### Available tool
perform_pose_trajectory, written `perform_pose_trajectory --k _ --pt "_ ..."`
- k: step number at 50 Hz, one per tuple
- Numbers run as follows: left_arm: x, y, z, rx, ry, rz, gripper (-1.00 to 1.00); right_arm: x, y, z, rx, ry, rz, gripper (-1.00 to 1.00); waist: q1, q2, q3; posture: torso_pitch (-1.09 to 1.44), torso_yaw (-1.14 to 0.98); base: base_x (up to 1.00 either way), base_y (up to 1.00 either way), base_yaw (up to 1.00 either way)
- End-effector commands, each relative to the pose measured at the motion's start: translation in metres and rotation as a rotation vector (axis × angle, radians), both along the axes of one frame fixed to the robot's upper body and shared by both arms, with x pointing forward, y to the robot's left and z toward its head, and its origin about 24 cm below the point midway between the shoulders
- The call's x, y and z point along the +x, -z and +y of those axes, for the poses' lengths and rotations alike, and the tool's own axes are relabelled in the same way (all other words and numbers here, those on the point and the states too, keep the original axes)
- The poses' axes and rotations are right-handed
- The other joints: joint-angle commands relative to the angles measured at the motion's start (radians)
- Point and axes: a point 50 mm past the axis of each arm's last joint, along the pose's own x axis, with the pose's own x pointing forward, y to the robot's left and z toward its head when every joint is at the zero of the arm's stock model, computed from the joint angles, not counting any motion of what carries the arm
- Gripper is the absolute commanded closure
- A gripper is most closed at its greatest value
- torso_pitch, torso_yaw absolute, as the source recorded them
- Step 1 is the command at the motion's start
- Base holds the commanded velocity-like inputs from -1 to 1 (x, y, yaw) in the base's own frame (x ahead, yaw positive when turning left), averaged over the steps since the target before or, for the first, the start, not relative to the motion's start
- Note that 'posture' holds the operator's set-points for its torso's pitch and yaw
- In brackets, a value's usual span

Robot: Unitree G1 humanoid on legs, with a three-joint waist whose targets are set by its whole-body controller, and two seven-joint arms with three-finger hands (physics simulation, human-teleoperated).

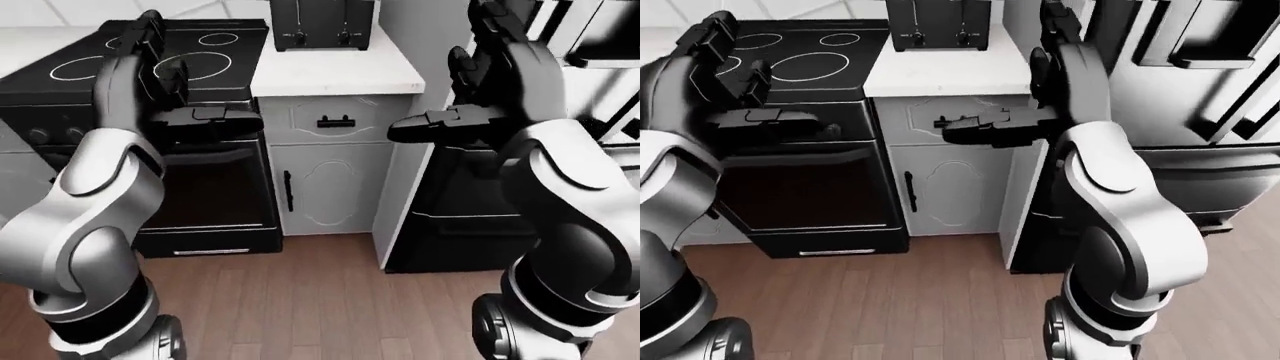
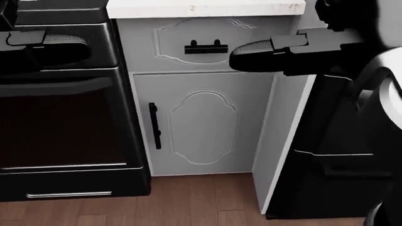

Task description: Push down the lever of the toaster to turn it on.

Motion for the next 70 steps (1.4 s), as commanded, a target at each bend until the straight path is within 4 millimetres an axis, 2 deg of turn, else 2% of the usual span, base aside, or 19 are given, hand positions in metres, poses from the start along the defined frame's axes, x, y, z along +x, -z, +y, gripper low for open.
perform_pose_trajectory --k 1,7,9,11,12,20,23,32,35,40,46,49,50,52,59,63,64,66,70 --pt "-0.0059 -0.0135 -0.0034 0.006 0.011 -0.079 -1.00 -0.0062 -0.0138 -0.0029 0.008 0.016 -0.079 -1.00 0.001 0.018 -0.044 0.00 0.00 0.00 0.00 0.32" --pt "-0.0053 -0.0135 -0.0041 0.006 0.015 -0.079 -1.00 -0.0059 -0.0138 -0.0026 0.011 0.012 -0.087 -1.00 -0.009 0.017 -0.048 0.00 0.00 0.00 0.00 0.84" --pt "-0.0057 -0.0142 -0.0040 0.005 0.015 -0.080 -1.00 -0.0080 -0.0166 -0.0027 0.016 0.016 -0.094 -1.00 0.013 0.011 -0.013 0.00 0.00 0.00 0.00 0.00" --pt "-0.0062 -0.0149 -0.0036 0.004 0.014 -0.082 -1.00 -0.0071 -0.0153 -0.0024 0.011 0.015 -0.090 -1.00 0.019 -0.017 -0.008 0.00 0.00 0.00 0.00 0.00" --pt "-0.0062 -0.0156 -0.0033 0.003 0.013 -0.084 -1.00 -0.0069 -0.0154 -0.0021 0.012 0.015 -0.089 -1.00 0.026 -0.047 -0.036 0.00 0.00 0.00 0.00 0.34" --pt "-0.0063 -0.0153 -0.0034 0.004 0.012 -0.084 -1.00 -0.0068 -0.0152 -0.0029 0.017 0.027 -0.091 -1.00 0.000 -0.010 -0.005 0.00 0.00 0.00 0.00 0.18" --pt "-0.0063 -0.0152 -0.0037 0.003 0.013 -0.084 -1.00 -0.0071 -0.0154 -0.0027 0.018 0.025 -0.091 -1.00 -0.015 0.051 -0.021 0.00 0.00 0.00 0.00 0.00" --pt "-0.0059 -0.0143 -0.0033 0.002 0.010 -0.082 -1.00 -0.0082 -0.0156 -0.0011 0.025 0.008 -0.098 -1.00 -0.004 0.018 -0.031 0.00 0.00 0.05 0.00 0.00" --pt "-0.0056 -0.0143 -0.0025 0.001 0.008 -0.084 -1.00 -0.0084 -0.0156 -0.0010 0.024 0.007 -0.097 -1.00 0.001 -0.026 -0.037 0.00 0.00 0.13 0.00 0.00" --pt "-0.0060 -0.0143 -0.0030 0.001 0.010 -0.083 -1.00 -0.0087 -0.0160 -0.0013 0.025 0.007 -0.097 -1.00 0.001 -0.023 -0.033 0.00 0.00 0.13 0.00 0.00" --pt "-0.0059 -0.0147 -0.0033 0.001 0.010 -0.084 -1.00 -0.0086 -0.0164 -0.0014 0.025 0.006 -0.098 -1.00 -0.002 0.023 -0.015 0.00 0.00 0.13 0.00 0.00" --pt "-0.0056 -0.0148 -0.0035 0.001 0.011 -0.084 -1.00 -0.0084 -0.0168 -0.0015 0.025 0.006 -0.098 -1.00 -0.012 0.101 -0.037 0.00 0.00 0.12 0.00 0.00" --pt "-0.0052 -0.0148 -0.0030 0.000 0.010 -0.084 -1.00 -0.0080 -0.0164 -0.0014 0.025 0.006 -0.096 -1.00 -0.003 0.070 -0.033 0.00 0.00 0.14 0.00 0.00" --pt "-0.0058 -0.0154 -0.0030 0.000 0.010 -0.085 -1.00 -0.0077 -0.0158 -0.0013 0.023 0.006 -0.095 -1.00 -0.007 0.080 -0.027 0.00 0.00 0.13 0.00 0.00" --pt "-0.0063 -0.0160 -0.0033 0.001 0.011 -0.086 -1.00 -0.0082 -0.0166 -0.0011 0.023 0.005 -0.096 -1.00 0.000 0.024 -0.025 0.00 0.00 0.14 0.00 0.00" --pt "-0.0063 -0.0159 -0.0033 0.001 0.011 -0.086 -1.00 -0.0086 -0.0169 -0.0008 0.023 0.004 -0.096 -1.00 0.008 -0.072 -0.045 0.00 0.00 0.13 0.00 0.00" --pt "-0.0062 -0.0157 -0.0033 0.001 0.011 -0.085 -1.00 -0.0082 -0.0163 -0.0012 0.023 0.005 -0.096 -1.00 0.000 -0.027 -0.034 0.00 0.00 0.13 0.00 0.00" --pt "-0.0064 -0.0163 -0.0033 0.000 0.011 -0.086 -1.00 -0.0088 -0.0170 -0.0007 0.023 0.004 -0.096 -1.00 0.002 -0.041 -0.034 0.00 0.00 0.14 0.00 0.00" --pt "-0.0063 -0.0159 -0.0033 0.000 0.011 -0.086 -1.00 -0.0085 -0.0166 -0.0007 0.022 0.004 -0.096 -1.00 0.001 -0.009 -0.027 0.00 0.00 0.13 0.00 0.00"
